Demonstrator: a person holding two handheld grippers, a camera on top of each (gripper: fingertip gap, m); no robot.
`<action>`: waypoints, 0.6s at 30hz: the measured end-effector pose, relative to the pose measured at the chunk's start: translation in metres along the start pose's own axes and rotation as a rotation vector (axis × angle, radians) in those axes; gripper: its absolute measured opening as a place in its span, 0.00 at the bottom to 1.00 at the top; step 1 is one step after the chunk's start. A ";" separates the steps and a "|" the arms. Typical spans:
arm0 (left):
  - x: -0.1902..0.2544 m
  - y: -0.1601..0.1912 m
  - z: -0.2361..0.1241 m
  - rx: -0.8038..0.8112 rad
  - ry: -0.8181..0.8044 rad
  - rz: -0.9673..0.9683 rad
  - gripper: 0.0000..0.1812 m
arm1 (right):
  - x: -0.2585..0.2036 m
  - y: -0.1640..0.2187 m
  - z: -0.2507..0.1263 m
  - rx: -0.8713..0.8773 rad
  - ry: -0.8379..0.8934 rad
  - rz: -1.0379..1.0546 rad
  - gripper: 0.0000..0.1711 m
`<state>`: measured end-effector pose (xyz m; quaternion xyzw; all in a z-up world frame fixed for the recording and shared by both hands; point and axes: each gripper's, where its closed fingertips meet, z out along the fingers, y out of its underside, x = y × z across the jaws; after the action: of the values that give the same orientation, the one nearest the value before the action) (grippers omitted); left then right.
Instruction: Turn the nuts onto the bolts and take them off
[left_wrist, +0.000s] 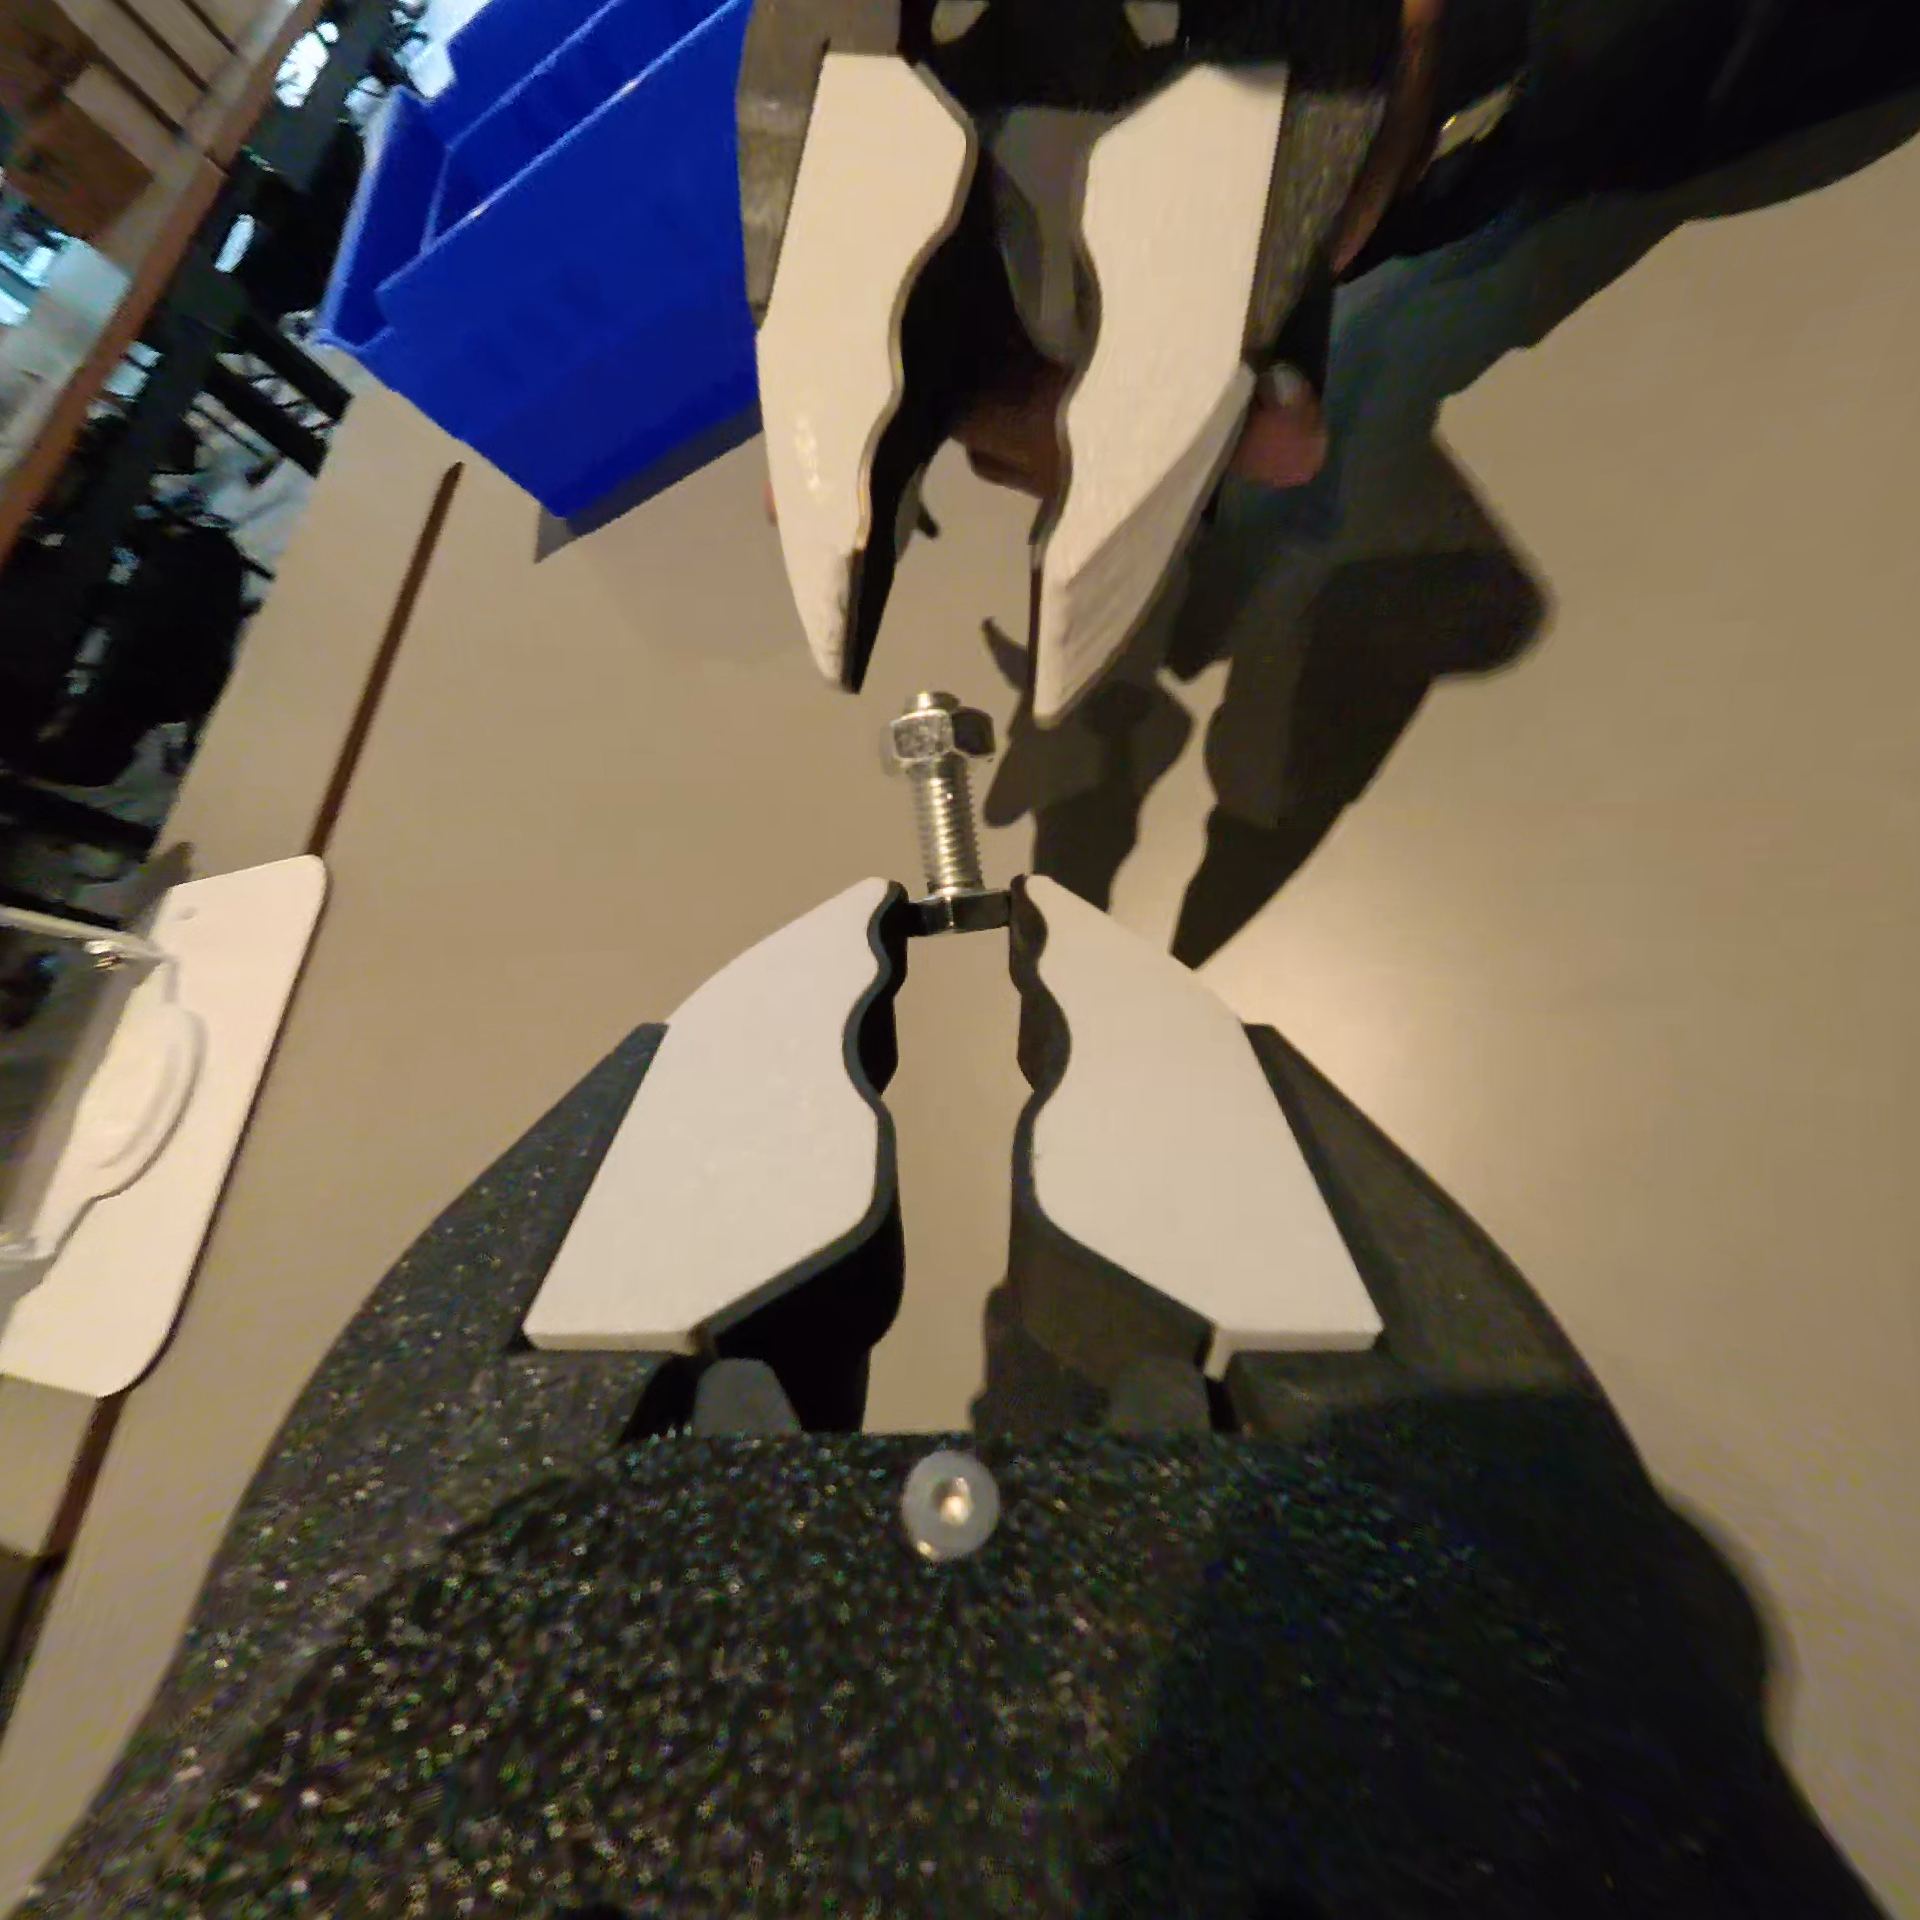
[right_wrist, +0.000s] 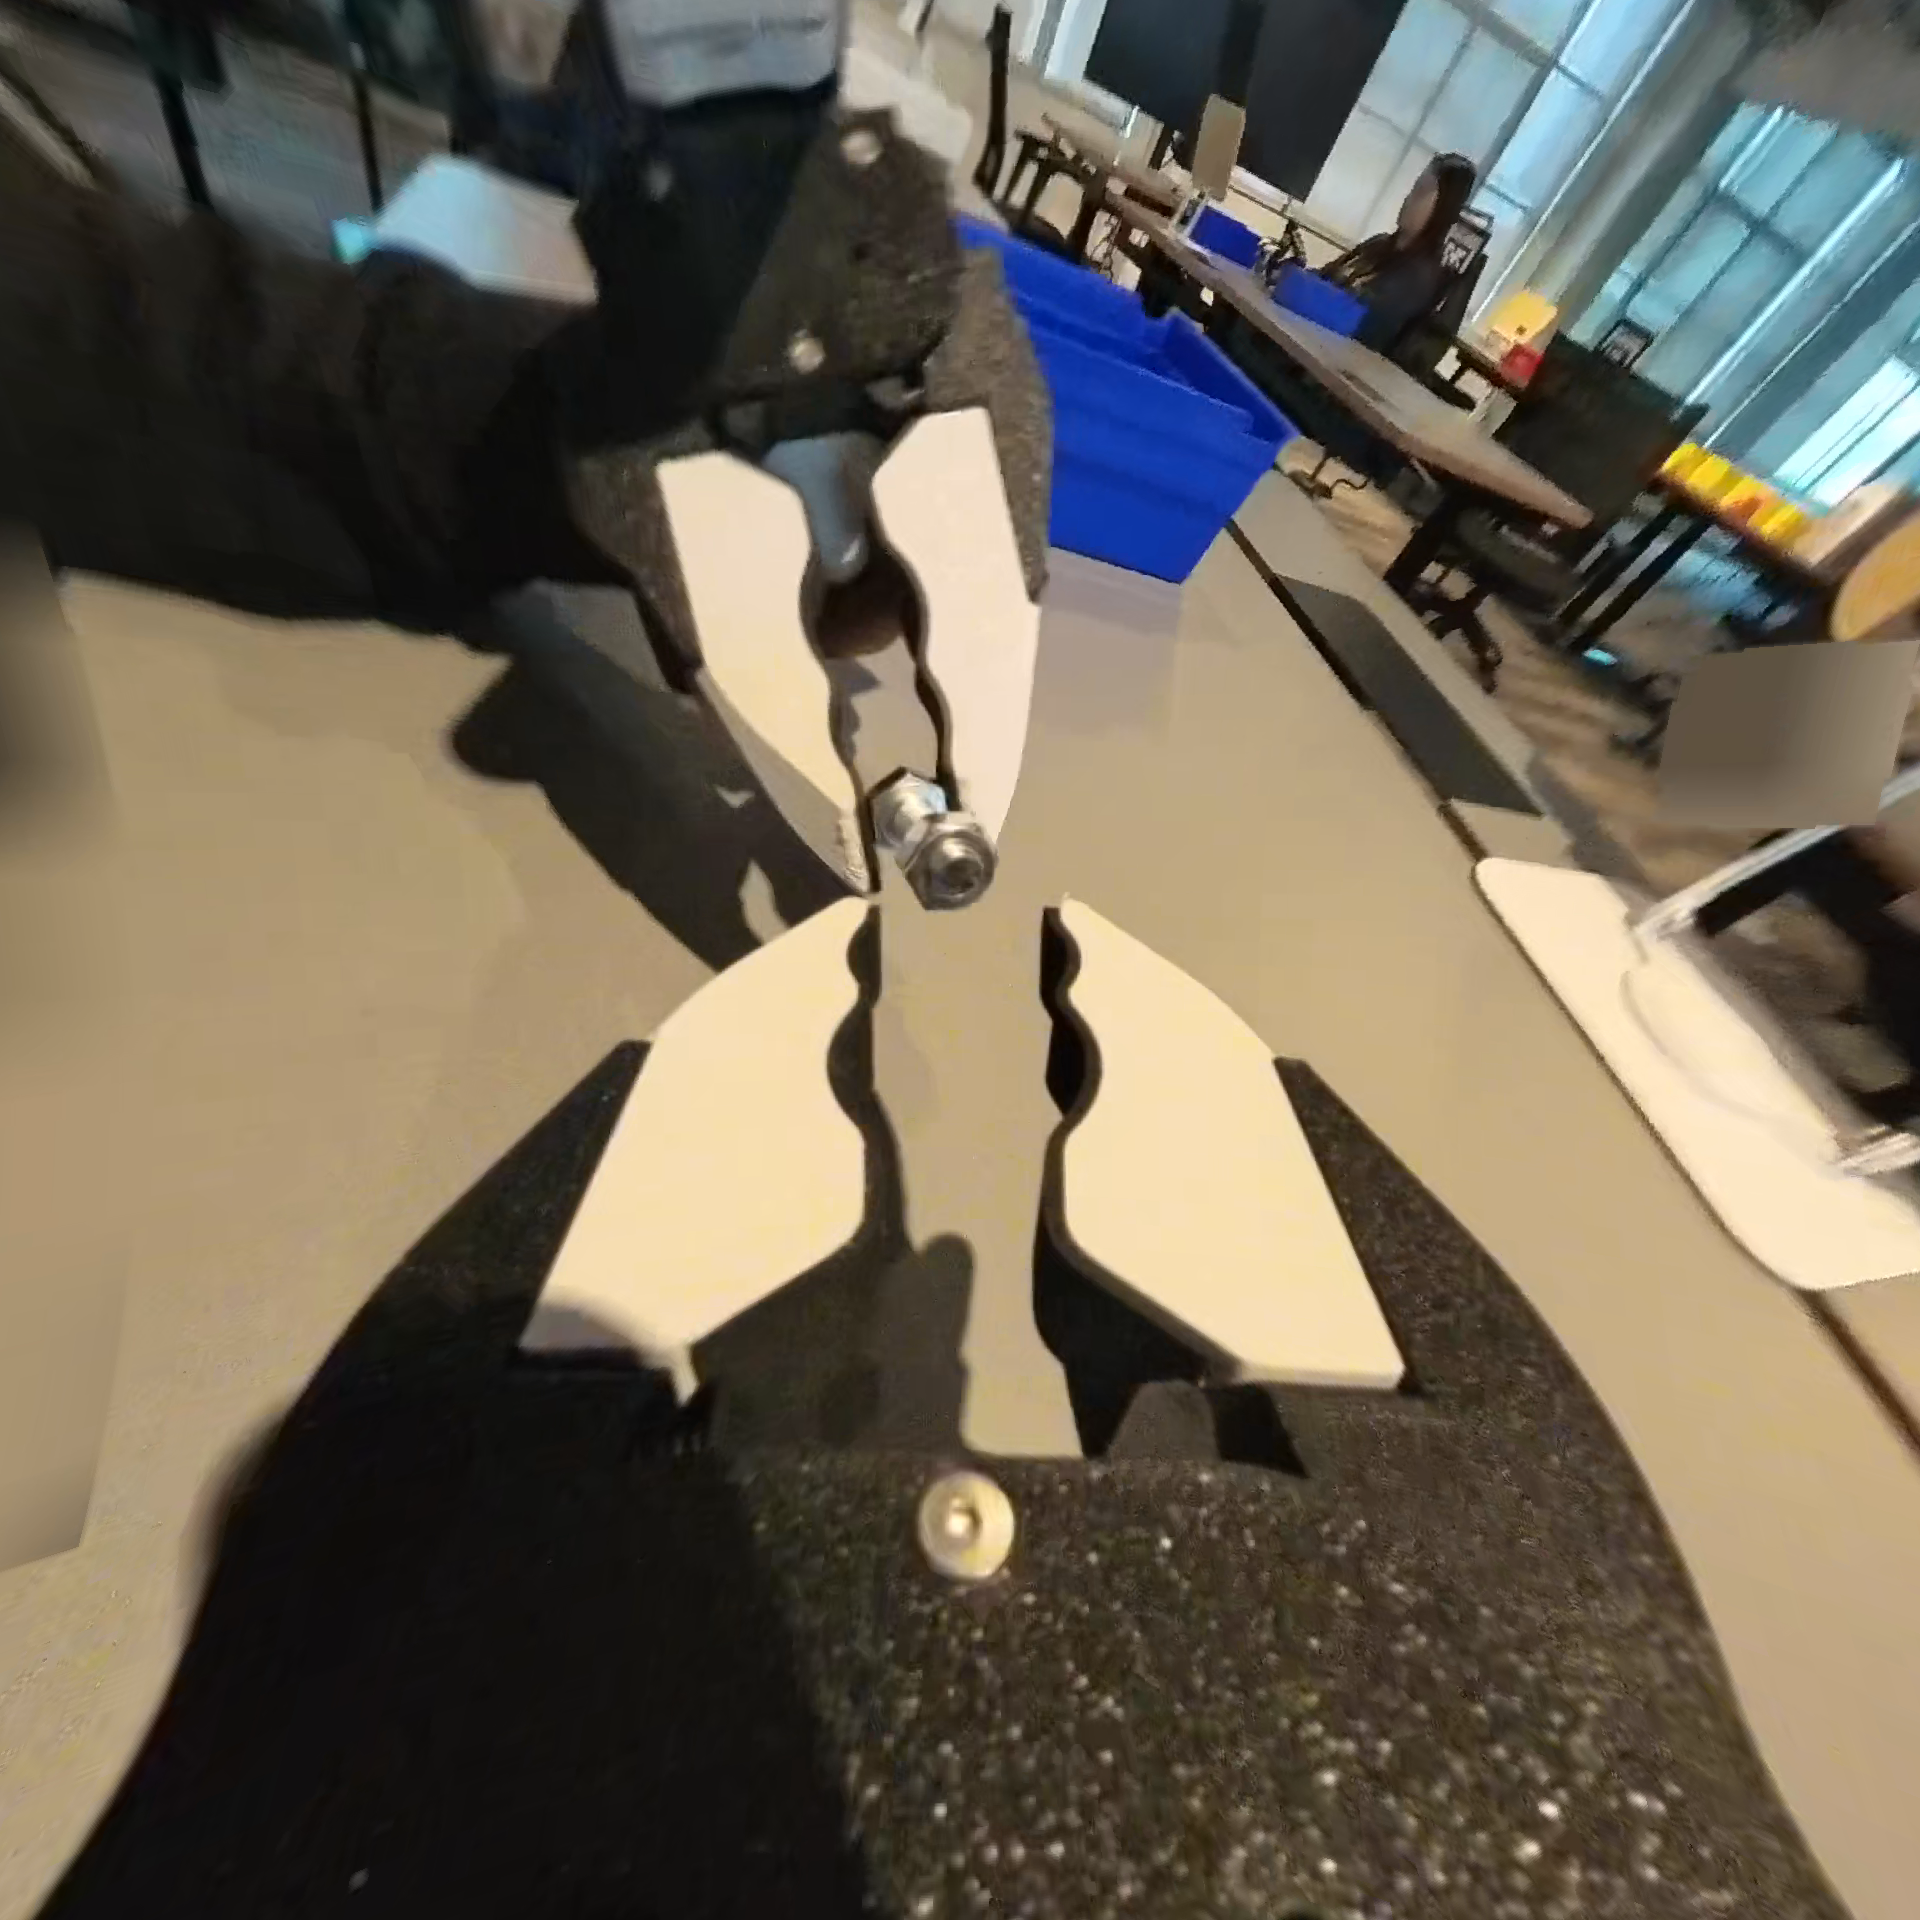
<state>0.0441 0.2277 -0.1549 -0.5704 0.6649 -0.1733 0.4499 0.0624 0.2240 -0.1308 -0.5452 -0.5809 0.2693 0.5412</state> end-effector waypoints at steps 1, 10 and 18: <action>0.003 -0.001 0.000 0.008 0.025 -0.007 0.10 | -0.003 0.001 0.001 -0.016 0.006 -0.047 0.17; 0.008 0.005 0.008 -0.065 -0.016 0.124 0.10 | -0.015 0.005 0.015 -0.094 0.018 -0.057 0.11; -0.011 -0.005 0.002 -0.075 -0.213 0.238 0.10 | 0.005 -0.018 0.012 0.182 -0.135 0.675 0.26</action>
<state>0.0482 0.2370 -0.1477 -0.5190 0.6824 -0.0325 0.5137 0.0457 0.2268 -0.1162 -0.6369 -0.3759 0.5190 0.4285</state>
